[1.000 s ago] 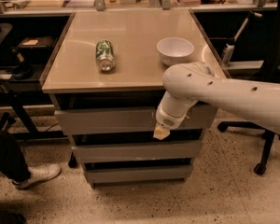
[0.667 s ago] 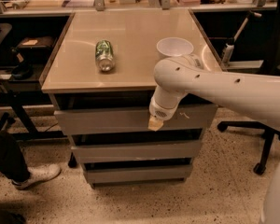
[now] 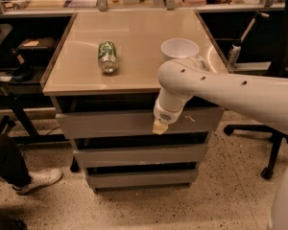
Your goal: Close top drawer
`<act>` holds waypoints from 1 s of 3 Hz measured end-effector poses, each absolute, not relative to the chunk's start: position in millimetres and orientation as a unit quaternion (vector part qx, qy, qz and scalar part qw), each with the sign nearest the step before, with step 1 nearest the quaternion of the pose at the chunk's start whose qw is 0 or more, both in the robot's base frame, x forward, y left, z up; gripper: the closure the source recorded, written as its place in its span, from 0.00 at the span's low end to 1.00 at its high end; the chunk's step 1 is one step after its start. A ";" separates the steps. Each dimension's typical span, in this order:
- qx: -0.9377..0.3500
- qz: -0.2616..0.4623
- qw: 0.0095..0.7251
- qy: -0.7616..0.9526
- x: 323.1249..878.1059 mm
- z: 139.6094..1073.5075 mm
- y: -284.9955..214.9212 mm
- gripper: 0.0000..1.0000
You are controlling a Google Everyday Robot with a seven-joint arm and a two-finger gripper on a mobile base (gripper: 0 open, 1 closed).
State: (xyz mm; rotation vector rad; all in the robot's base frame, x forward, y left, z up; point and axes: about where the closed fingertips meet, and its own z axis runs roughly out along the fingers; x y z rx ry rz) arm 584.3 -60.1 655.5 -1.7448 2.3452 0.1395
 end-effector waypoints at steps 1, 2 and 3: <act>-0.593 0.047 0.107 0.797 584.3 655.5 -60.1 0.58; -0.593 0.047 0.107 0.797 584.3 655.5 -60.1 0.35; -0.593 0.047 0.107 0.797 584.3 655.5 -60.1 0.13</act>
Offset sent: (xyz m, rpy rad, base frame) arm 0.0000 0.0000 0.0000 0.0000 0.0000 0.0000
